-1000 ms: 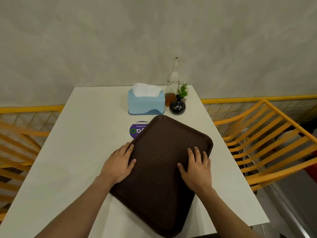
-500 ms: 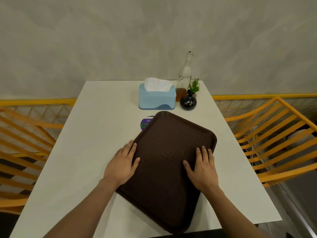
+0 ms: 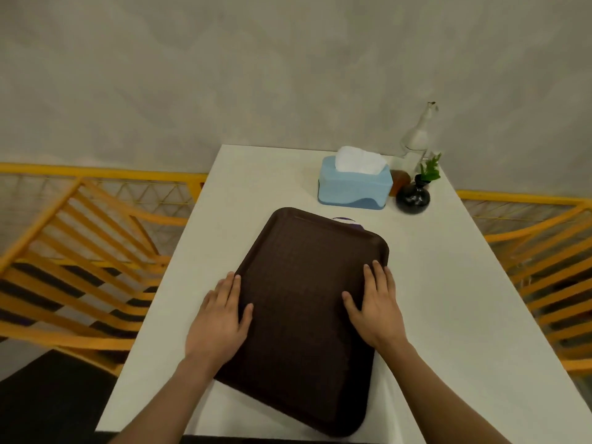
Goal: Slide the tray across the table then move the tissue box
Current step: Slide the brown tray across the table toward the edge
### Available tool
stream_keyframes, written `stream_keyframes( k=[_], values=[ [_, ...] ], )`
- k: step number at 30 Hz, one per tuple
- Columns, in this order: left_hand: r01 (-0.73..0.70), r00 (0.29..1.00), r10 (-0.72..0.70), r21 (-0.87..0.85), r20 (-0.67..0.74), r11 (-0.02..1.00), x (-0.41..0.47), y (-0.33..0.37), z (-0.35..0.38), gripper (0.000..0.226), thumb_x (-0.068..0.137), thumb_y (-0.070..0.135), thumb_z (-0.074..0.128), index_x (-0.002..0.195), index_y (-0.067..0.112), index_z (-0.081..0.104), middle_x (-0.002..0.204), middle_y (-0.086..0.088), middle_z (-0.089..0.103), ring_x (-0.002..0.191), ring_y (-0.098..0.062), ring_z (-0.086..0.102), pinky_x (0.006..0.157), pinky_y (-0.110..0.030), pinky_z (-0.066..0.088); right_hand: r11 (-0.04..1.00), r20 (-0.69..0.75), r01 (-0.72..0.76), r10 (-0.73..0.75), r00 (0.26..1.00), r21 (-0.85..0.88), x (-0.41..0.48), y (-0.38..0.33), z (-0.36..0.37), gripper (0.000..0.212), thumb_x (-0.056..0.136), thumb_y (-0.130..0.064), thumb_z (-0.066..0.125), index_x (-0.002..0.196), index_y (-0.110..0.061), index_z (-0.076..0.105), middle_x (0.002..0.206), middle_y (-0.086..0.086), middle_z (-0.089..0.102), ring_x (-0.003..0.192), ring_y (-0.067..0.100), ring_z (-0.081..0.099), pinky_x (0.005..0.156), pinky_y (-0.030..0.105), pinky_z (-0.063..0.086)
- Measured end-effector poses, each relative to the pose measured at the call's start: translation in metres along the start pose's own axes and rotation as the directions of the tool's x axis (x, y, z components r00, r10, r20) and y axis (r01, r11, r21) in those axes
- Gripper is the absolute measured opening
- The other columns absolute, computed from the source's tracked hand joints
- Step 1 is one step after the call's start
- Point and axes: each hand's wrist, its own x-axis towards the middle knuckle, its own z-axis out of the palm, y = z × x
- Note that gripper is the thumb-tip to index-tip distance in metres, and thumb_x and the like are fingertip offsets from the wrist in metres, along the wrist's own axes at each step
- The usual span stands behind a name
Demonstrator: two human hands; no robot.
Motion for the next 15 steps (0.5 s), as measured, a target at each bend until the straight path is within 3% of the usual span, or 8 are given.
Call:
stream_keyframes(
  k=[10, 15],
  values=[
    [0.251, 0.967, -0.252, -0.060, -0.019, 0.966, -0.009, -0.068, -0.015, 0.073, 0.100, 0.053, 0.029, 0.160, 0.015, 0.011, 0.168, -0.004, 0.014, 0.155, -0.023, 0.009, 0.125, -0.043, 0.009, 0.999, 0.014, -0.007, 0.007, 1.000, 0.048, 0.030, -0.081, 0.019, 0.069, 0.103, -0.053, 0.042, 0.155, -0.009, 0.033, 0.162, 0.014, 0.033, 0.150, 0.032, 0.023, 0.124, 0.048, 0.021],
    [0.282, 0.959, -0.284, -0.151, 0.011, 0.947, -0.003, -0.096, -0.025, 0.076, 0.098, 0.045, 0.047, 0.159, 0.011, 0.017, 0.166, -0.009, 0.020, 0.152, -0.027, 0.021, 0.122, -0.043, 0.021, 0.999, 0.104, 0.034, -0.033, 0.994, -0.001, 0.007, -0.098, 0.036, 0.067, 0.103, -0.053, 0.040, 0.156, -0.013, 0.031, 0.163, 0.009, 0.032, 0.151, 0.030, 0.023, 0.124, 0.050, 0.017]
  ],
)
